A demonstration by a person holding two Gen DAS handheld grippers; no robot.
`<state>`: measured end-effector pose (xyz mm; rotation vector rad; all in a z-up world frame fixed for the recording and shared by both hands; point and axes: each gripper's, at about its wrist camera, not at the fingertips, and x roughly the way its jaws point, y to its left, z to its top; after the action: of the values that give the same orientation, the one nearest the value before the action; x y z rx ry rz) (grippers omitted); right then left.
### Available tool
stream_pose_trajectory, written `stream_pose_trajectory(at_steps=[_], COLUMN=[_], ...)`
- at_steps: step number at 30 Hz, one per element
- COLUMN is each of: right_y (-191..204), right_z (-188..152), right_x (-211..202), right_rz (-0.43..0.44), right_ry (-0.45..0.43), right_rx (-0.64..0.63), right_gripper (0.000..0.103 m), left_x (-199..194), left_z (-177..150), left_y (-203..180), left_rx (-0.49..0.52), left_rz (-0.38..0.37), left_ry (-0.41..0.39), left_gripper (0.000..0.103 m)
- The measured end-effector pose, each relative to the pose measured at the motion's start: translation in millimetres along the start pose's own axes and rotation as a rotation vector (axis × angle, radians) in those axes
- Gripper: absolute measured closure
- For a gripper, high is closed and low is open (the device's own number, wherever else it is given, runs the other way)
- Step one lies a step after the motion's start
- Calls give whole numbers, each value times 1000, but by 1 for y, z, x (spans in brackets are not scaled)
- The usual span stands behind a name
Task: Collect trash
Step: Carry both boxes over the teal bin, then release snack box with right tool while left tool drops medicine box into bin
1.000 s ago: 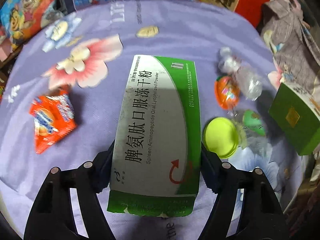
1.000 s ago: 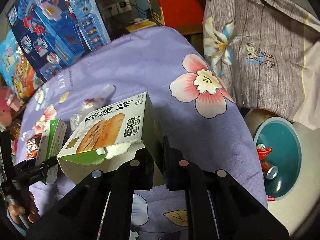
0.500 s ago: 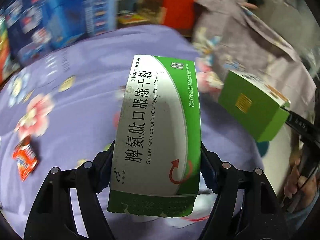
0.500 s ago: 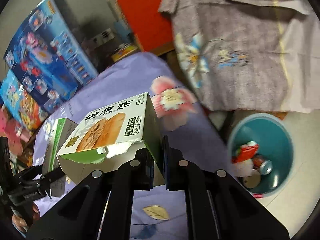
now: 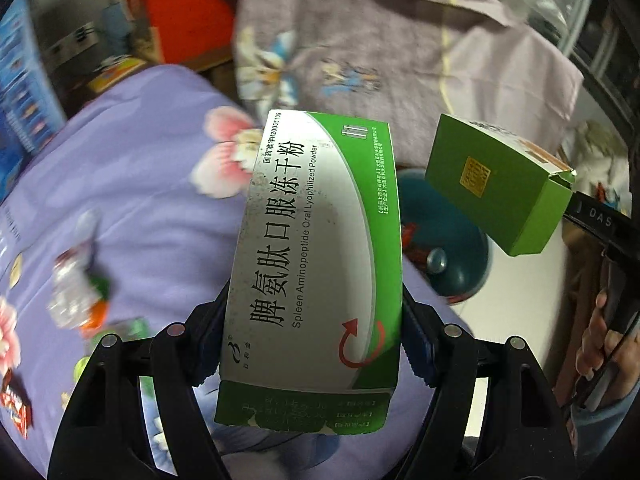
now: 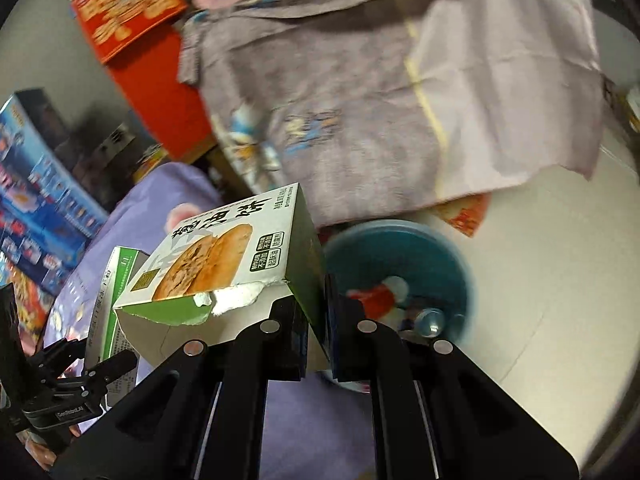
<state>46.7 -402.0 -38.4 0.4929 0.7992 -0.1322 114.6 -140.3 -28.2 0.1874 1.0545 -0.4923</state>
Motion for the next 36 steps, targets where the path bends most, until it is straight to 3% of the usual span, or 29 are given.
stream_pose_trajectory(at_steps=[6,13,16,18,27,30,36], right_y=[-50,-77,-83,-84,-102,-109,-118], right_z=[-6,-15,-18,-19,-18,-19,-16], right_x=[11,37,50,56,63,64,67], right_rz=[-39,-49,-39,-36,-63,-75,-102], right_ry=[37,116,151,163,165,168,178], right_rx=[66,101,108,111,134,146,166], right_gripper=[95,91,80,67,36,31,31], left_x=[28,61,72,78,104,113,129], left_z=[13,21,23,25,29,31,39], left_y=[-39,-66,-75,-79,-92,-97,-113], left_rx=[65,117,132,138,156,165,188], left_rz=[-25,-30,-32,-34,-42,-47,-71], left_ry=[41,93,110,119,164,180,199], left_gripper=[29,29,29,29,29,29,28])
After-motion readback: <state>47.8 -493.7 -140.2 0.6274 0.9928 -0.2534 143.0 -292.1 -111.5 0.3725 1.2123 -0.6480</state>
